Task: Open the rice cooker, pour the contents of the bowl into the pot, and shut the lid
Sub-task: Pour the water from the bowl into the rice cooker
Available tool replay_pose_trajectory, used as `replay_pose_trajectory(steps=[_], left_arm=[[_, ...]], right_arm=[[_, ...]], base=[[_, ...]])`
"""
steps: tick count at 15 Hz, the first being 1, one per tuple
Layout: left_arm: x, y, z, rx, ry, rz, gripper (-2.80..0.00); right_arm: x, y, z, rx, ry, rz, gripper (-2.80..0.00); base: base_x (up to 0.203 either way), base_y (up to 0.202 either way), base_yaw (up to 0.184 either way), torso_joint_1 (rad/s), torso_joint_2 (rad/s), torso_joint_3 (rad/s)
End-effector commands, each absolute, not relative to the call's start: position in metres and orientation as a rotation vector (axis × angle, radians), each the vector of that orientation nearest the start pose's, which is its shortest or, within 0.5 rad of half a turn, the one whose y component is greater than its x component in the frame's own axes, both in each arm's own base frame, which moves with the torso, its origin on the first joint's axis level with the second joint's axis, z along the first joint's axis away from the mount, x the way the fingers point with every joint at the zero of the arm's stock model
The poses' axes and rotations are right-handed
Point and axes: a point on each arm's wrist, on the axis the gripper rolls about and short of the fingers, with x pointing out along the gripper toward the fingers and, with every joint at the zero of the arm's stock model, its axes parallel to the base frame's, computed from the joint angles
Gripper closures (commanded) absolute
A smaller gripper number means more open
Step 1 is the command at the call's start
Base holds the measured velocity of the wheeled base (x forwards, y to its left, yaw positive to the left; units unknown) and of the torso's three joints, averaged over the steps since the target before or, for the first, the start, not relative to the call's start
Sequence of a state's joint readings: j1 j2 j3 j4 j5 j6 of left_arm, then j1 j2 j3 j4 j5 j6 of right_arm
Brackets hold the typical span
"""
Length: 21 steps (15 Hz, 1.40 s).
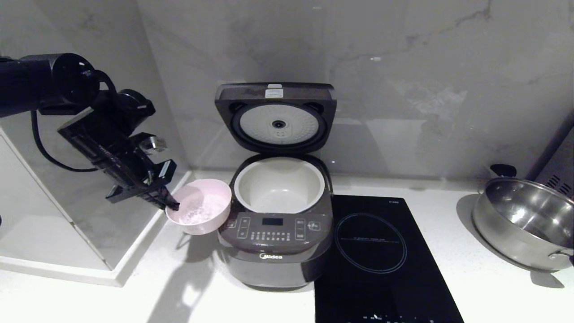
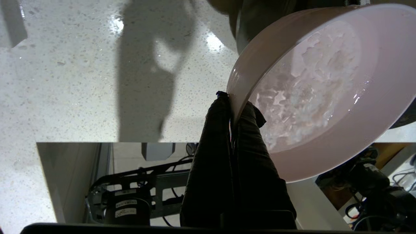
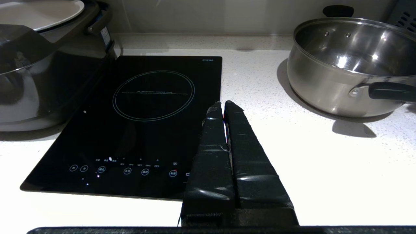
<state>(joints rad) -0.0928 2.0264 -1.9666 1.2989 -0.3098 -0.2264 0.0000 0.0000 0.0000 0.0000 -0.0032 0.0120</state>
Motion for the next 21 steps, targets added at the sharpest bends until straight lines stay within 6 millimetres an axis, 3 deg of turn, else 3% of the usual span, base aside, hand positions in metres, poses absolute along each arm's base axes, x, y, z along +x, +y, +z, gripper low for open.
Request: replay_pose_trajectory(steps=[1,7,21], left_arm=[[0.335,-0.041,0.229,-0.334,1.419,-0.185,0.0],[0.337,-0.053,0.231,-0.338,1.384,-0.202,0.0],[0.333,-0.052,0.244,-0.339,1.324,-0.215,0.0]], right_arm=[[-0.023,0.0,0.075,0.012,0.0,-0.003,0.0],[-0.023,0.0,0.075,0.012,0.0,-0.003,0.0],[-0.023,0.0,0.075,0.012,0.0,-0.003,0.0]], base=[[0.0,0.0,0.0,0.0,0.0,0.0],[0.0,0.0,0.0,0.0,0.0,0.0],[0.0,0.0,0.0,0.0,0.0,0.0]])
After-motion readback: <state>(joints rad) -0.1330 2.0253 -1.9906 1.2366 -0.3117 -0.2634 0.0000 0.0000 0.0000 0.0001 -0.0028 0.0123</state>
